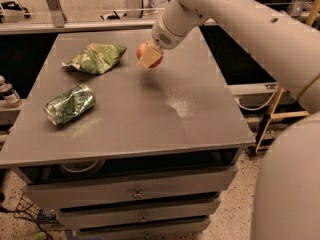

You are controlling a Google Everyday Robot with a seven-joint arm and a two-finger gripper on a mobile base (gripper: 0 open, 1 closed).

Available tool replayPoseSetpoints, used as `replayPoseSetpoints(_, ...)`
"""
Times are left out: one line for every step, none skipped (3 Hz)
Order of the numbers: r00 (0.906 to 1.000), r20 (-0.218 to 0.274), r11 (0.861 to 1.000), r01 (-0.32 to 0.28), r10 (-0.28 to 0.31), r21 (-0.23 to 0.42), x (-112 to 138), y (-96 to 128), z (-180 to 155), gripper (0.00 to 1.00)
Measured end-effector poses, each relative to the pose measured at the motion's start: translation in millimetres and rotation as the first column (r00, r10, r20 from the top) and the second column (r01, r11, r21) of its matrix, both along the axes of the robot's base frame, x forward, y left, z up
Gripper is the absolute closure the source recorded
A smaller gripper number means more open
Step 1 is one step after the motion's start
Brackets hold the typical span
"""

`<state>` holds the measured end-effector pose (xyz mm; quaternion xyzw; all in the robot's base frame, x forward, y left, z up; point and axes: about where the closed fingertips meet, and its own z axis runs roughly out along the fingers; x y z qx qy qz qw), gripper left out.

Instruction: Move apple near green jalapeno chip bag

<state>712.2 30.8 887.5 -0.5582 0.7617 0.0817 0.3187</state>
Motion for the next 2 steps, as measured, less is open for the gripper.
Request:
replayPoseSetpoints(0.9989, -0.025, 0.999, 0.039, -0.040, -0.004, 15.7, 21.6, -5.7, 1.00)
replayPoseSetpoints(0.9976, -0.067, 1.000, 0.016, -0.015, 0.005, 25.5, 41.7, -16.5, 1.00)
